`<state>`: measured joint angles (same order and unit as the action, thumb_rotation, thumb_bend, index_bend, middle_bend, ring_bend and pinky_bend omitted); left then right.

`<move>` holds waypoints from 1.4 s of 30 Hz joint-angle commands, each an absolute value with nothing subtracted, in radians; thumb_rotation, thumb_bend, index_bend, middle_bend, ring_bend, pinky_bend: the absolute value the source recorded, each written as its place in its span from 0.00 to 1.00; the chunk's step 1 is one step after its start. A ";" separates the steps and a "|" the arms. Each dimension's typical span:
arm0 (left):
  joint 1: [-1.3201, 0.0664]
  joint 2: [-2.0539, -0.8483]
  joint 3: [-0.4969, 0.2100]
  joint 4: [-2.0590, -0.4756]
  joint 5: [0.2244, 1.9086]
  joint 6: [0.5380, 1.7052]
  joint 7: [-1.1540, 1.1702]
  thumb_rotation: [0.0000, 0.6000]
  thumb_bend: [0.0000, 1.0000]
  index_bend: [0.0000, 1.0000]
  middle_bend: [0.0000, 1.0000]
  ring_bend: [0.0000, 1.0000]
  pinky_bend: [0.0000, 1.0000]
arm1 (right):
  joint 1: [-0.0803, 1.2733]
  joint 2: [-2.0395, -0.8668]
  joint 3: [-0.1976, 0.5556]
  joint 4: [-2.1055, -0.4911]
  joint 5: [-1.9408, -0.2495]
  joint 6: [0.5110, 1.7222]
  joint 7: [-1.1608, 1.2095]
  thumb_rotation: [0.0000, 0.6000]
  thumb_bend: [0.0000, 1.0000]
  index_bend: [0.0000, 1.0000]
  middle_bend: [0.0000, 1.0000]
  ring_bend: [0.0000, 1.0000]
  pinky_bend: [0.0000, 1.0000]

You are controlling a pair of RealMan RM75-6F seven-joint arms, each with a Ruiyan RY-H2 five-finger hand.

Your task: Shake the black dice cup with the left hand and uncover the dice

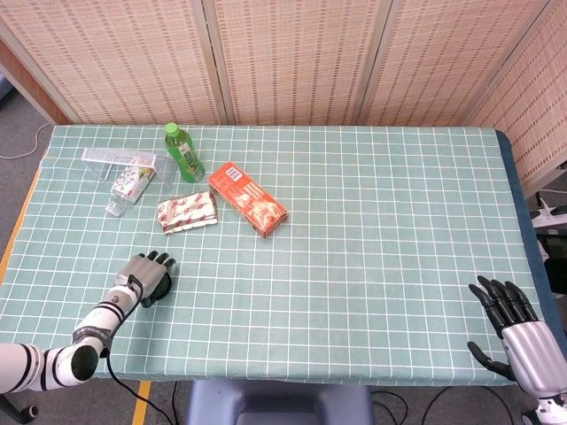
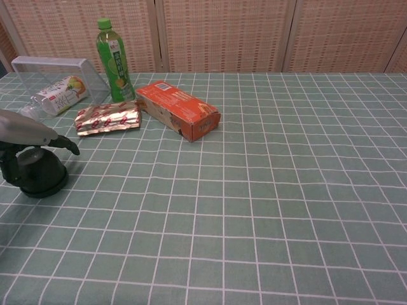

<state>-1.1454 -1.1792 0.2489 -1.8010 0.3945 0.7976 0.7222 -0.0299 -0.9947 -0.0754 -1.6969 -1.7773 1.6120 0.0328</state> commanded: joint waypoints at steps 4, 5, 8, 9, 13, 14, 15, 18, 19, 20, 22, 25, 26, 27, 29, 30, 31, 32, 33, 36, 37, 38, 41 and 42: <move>-1.153 -1.192 0.253 -1.794 0.390 0.802 0.732 1.00 0.36 0.13 0.06 0.01 0.21 | -0.030 -0.993 -0.075 -1.697 -1.777 1.615 0.037 1.00 0.20 0.00 0.00 0.00 0.00; -1.154 -1.194 0.255 -1.792 0.388 0.803 0.734 1.00 0.36 0.14 0.06 0.01 0.21 | -0.030 -0.993 -0.075 -1.696 -1.777 1.615 0.038 1.00 0.20 0.00 0.00 0.00 0.00; -1.152 -1.202 0.259 -1.785 0.384 0.801 0.732 1.00 0.35 0.15 0.07 0.02 0.22 | -0.029 -0.994 -0.074 -1.696 -1.776 1.614 0.040 1.00 0.20 0.00 0.00 0.00 0.00; -1.151 -1.205 0.259 -1.781 0.382 0.799 0.728 1.00 0.36 0.15 0.07 0.02 0.22 | -0.029 -0.995 -0.075 -1.695 -1.776 1.612 0.040 1.00 0.20 0.00 0.00 0.00 0.00; -1.146 -1.207 0.260 -1.771 0.393 0.799 0.721 1.00 0.36 0.16 0.08 0.03 0.23 | -0.028 -0.995 -0.074 -1.694 -1.775 1.611 0.040 1.00 0.20 0.00 0.00 0.00 0.00; -1.144 -1.207 0.260 -1.770 0.397 0.801 0.719 1.00 0.36 0.17 0.08 0.03 0.25 | -0.028 -0.995 -0.074 -1.694 -1.774 1.611 0.040 1.00 0.20 0.00 0.00 0.00 0.00; -1.140 -1.207 0.260 -1.768 0.400 0.801 0.714 1.00 0.36 0.17 0.09 0.03 0.26 | -0.028 -0.995 -0.074 -1.694 -1.774 1.611 0.041 1.00 0.20 0.00 0.00 0.00 0.00; -1.134 -1.207 0.258 -1.764 0.401 0.798 0.702 1.00 0.36 0.18 0.09 0.04 0.31 | -0.028 -0.995 -0.073 -1.694 -1.774 1.613 0.041 1.00 0.20 0.00 0.00 0.00 0.00; -1.133 -1.206 0.258 -1.763 0.403 0.798 0.700 1.00 0.36 0.18 0.09 0.04 0.32 | -0.029 -0.994 -0.073 -1.695 -1.774 1.614 0.042 1.00 0.20 0.00 0.00 0.00 0.00; -1.131 -1.205 0.259 -1.763 0.407 0.798 0.698 1.00 0.36 0.18 0.09 0.04 0.32 | -0.030 -0.994 -0.073 -1.695 -1.774 1.617 0.043 1.00 0.20 0.00 0.00 0.00 0.00; -1.127 -1.202 0.261 -1.764 0.413 0.800 0.695 1.00 0.36 0.18 0.09 0.04 0.32 | -0.031 -0.993 -0.073 -1.695 -1.776 1.620 0.044 1.00 0.20 0.00 0.00 0.00 0.00; -1.121 -1.195 0.265 -1.771 0.428 0.806 0.693 1.00 0.36 0.18 0.09 0.04 0.32 | -0.032 -0.993 -0.076 -1.694 -1.781 1.621 0.043 1.00 0.20 0.00 0.00 0.00 0.00; -1.118 -1.194 0.266 -1.773 0.434 0.808 0.692 1.00 0.36 0.18 0.09 0.04 0.32 | -0.032 -0.993 -0.076 -1.695 -1.783 1.621 0.043 1.00 0.20 0.00 0.00 0.00 0.00; -1.113 -1.192 0.267 -1.775 0.442 0.811 0.689 1.00 0.36 0.18 0.09 0.04 0.32 | -0.032 -0.993 -0.077 -1.695 -1.783 1.622 0.044 1.00 0.20 0.00 0.00 0.00 0.00; -1.106 -1.190 0.268 -1.775 0.450 0.811 0.683 1.00 0.35 0.18 0.09 0.04 0.32 | -0.032 -0.993 -0.078 -1.695 -1.785 1.622 0.044 1.00 0.20 0.00 0.00 0.00 0.00; -1.102 -1.190 0.268 -1.773 0.456 0.811 0.678 1.00 0.35 0.18 0.09 0.04 0.32 | -0.032 -0.992 -0.078 -1.695 -1.787 1.623 0.044 1.00 0.20 0.00 0.00 0.00 0.00; -1.098 -1.190 0.266 -1.772 0.461 0.810 0.674 1.00 0.35 0.18 0.09 0.05 0.33 | -0.032 -0.992 -0.078 -1.695 -1.788 1.624 0.045 1.00 0.20 0.00 0.00 0.00 0.00; -1.094 -1.191 0.265 -1.770 0.467 0.809 0.669 1.00 0.35 0.18 0.09 0.05 0.33 | -0.033 -0.992 -0.078 -1.695 -1.789 1.625 0.045 1.00 0.20 0.00 0.00 0.00 0.00; -1.090 -1.191 0.263 -1.767 0.475 0.808 0.665 1.00 0.35 0.18 0.09 0.05 0.34 | -0.033 -0.992 -0.079 -1.695 -1.789 1.625 0.046 1.00 0.20 0.00 0.00 0.00 0.00; -1.079 -1.193 0.257 -1.763 0.500 0.808 0.652 1.00 0.36 0.18 0.09 0.06 0.36 | -0.033 -0.992 -0.080 -1.695 -1.791 1.625 0.046 1.00 0.20 0.00 0.00 0.00 0.00; -1.076 -1.195 0.254 -1.762 0.509 0.809 0.648 1.00 0.35 0.17 0.09 0.06 0.36 | -0.033 -0.992 -0.080 -1.695 -1.791 1.625 0.046 1.00 0.20 0.00 0.00 0.00 0.00; -1.073 -1.195 0.252 -1.761 0.517 0.809 0.645 1.00 0.35 0.16 0.09 0.07 0.36 | -0.033 -0.992 -0.080 -1.695 -1.791 1.625 0.046 1.00 0.20 0.00 0.00 0.00 0.00; -1.066 -1.198 0.248 -1.755 0.533 0.805 0.638 1.00 0.35 0.15 0.09 0.07 0.38 | -0.033 -0.992 -0.079 -1.694 -1.789 1.625 0.047 1.00 0.20 0.00 0.00 0.00 0.00; -1.064 -1.199 0.247 -1.752 0.536 0.803 0.638 1.00 0.35 0.15 0.09 0.07 0.38 | -0.033 -0.992 -0.078 -1.694 -1.788 1.624 0.047 1.00 0.20 0.00 0.00 0.00 0.00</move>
